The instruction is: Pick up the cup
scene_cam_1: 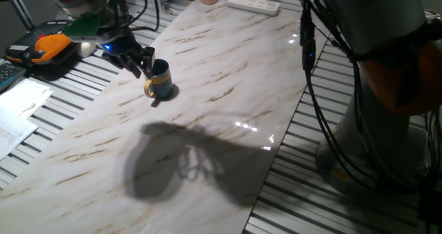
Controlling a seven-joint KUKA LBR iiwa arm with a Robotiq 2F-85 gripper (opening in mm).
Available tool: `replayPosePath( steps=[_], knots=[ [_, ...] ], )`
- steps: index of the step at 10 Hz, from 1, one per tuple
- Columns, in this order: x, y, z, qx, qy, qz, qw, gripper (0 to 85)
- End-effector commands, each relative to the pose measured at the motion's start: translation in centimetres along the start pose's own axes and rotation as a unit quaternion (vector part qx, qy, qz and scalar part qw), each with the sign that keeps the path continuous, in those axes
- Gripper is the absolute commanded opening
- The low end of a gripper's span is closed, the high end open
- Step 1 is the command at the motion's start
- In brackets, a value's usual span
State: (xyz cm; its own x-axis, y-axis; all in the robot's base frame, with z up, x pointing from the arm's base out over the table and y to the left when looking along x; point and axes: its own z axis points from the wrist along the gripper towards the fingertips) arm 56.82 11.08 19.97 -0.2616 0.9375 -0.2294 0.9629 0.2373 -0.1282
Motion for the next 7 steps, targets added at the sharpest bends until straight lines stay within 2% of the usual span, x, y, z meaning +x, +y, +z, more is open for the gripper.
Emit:
replayPosePath(
  steps=[1,4,7],
  knots=[
    [0.1,0.2,0.1,0.002,-0.002,0.002,1.0000,34.0],
    [0.5,1.0,0.3,0.033,-0.015,0.031,0.9989,34.0],
    [0.4,1.6,-0.1,0.029,-0.004,0.037,0.9989,34.0]
  ],
)
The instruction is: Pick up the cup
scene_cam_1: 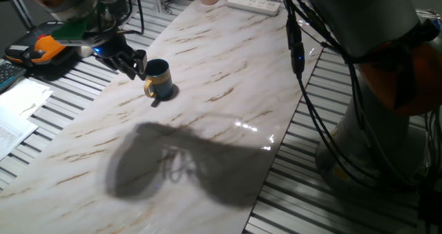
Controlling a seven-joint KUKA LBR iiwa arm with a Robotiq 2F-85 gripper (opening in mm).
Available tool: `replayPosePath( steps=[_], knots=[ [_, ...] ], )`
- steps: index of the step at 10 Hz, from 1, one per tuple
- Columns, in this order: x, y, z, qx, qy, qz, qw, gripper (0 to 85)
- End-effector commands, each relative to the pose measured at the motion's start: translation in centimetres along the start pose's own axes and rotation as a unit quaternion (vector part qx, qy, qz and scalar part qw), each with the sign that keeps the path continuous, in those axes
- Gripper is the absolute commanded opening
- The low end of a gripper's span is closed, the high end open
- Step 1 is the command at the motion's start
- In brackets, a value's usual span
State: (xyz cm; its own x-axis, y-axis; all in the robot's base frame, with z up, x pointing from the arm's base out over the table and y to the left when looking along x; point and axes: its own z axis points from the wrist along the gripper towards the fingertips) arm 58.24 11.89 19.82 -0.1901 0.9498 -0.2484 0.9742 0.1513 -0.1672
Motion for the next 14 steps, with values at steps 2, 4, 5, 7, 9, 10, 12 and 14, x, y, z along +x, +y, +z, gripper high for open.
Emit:
replayPosePath(
  steps=[2,4,5,7,9,10,12,14],
  knots=[
    [-0.11,0.41,-0.22,0.001,0.000,0.001,1.0000,34.0],
    [-0.28,0.47,-0.25,-0.004,0.003,-0.004,1.0000,34.0],
    [-0.25,0.48,-0.23,-0.007,0.006,-0.005,0.9999,34.0],
    [-0.25,0.48,-0.23,-0.011,0.007,-0.009,0.9999,34.0],
    [-0.25,0.48,-0.23,-0.011,0.003,-0.013,0.9999,34.0],
    [-0.25,0.48,-0.23,-0.009,-0.003,-0.017,0.9998,34.0],
    [-0.25,0.48,-0.23,-0.027,0.001,-0.036,0.9990,34.0],
    [-0.25,0.48,-0.23,-0.025,0.002,-0.034,0.9991,34.0]
  ],
)
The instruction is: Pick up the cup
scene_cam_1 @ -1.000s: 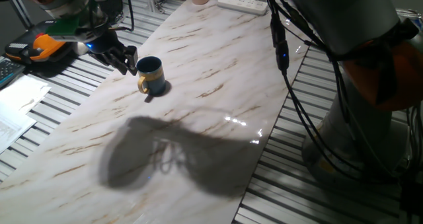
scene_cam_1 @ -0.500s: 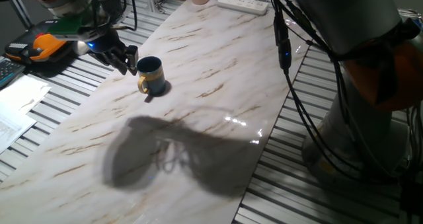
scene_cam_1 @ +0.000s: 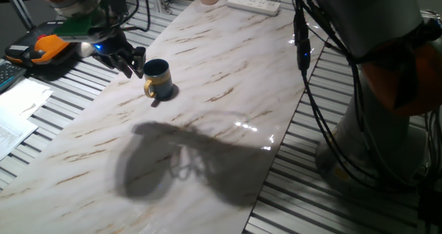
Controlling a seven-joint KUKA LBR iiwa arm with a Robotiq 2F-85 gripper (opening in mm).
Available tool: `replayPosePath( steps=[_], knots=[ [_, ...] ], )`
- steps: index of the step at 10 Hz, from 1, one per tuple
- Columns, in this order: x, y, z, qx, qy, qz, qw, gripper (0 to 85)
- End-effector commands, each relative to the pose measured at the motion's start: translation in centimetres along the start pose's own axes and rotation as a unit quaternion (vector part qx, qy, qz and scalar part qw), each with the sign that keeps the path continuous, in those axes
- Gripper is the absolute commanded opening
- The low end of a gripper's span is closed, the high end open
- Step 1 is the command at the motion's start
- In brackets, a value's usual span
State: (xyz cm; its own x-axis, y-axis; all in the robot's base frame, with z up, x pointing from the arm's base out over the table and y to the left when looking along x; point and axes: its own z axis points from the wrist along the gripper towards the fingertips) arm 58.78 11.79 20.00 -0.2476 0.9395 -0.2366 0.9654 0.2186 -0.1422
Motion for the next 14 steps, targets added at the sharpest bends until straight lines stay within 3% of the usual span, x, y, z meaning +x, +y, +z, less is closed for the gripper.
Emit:
replayPosePath(
  steps=[1,5,10,14],
  knots=[
    [0.0,0.0,0.0,0.005,0.000,0.006,1.0000,34.0],
    [0.0,0.1,0.0,0.000,0.008,0.004,1.0000,34.0],
    [-1.0,1.4,-0.1,0.008,-0.003,0.001,1.0000,34.0],
    [-0.7,2.4,0.6,0.018,-0.016,0.001,0.9997,34.0]
  ],
)
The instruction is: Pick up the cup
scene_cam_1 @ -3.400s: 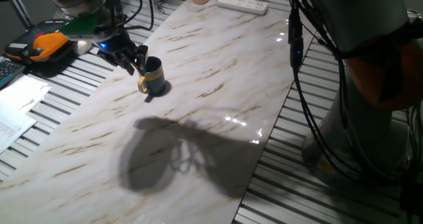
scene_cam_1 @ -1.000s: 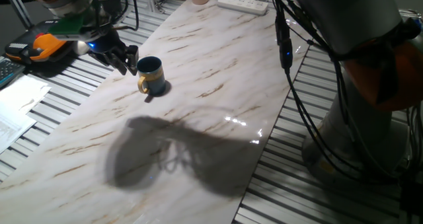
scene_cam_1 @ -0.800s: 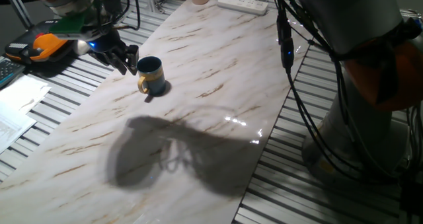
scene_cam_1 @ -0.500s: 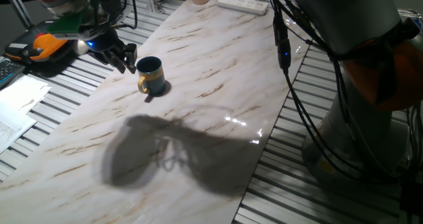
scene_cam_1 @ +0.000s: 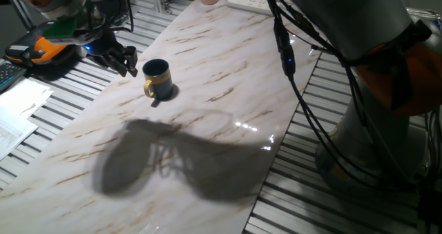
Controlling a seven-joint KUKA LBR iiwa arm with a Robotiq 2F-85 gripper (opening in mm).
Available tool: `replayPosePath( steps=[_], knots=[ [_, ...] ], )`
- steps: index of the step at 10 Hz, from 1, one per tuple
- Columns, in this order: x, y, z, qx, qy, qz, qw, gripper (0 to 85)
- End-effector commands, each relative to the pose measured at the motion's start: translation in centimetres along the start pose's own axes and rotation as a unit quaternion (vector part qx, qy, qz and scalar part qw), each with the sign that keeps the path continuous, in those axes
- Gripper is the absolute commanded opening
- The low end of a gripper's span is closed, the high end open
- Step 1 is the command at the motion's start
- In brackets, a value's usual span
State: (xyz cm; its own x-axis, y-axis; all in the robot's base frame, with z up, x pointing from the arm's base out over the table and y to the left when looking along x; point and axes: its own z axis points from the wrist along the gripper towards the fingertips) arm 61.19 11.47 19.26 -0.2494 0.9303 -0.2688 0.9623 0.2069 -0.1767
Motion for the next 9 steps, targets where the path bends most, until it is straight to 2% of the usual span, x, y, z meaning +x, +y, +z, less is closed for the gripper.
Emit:
replayPosePath(
  steps=[1,9],
  knots=[
    [0.0,0.1,0.1,0.000,-0.004,-0.002,1.0000,34.0],
    [-0.5,-0.3,1.1,-0.005,-0.016,-0.005,0.9998,34.0]
  ],
)
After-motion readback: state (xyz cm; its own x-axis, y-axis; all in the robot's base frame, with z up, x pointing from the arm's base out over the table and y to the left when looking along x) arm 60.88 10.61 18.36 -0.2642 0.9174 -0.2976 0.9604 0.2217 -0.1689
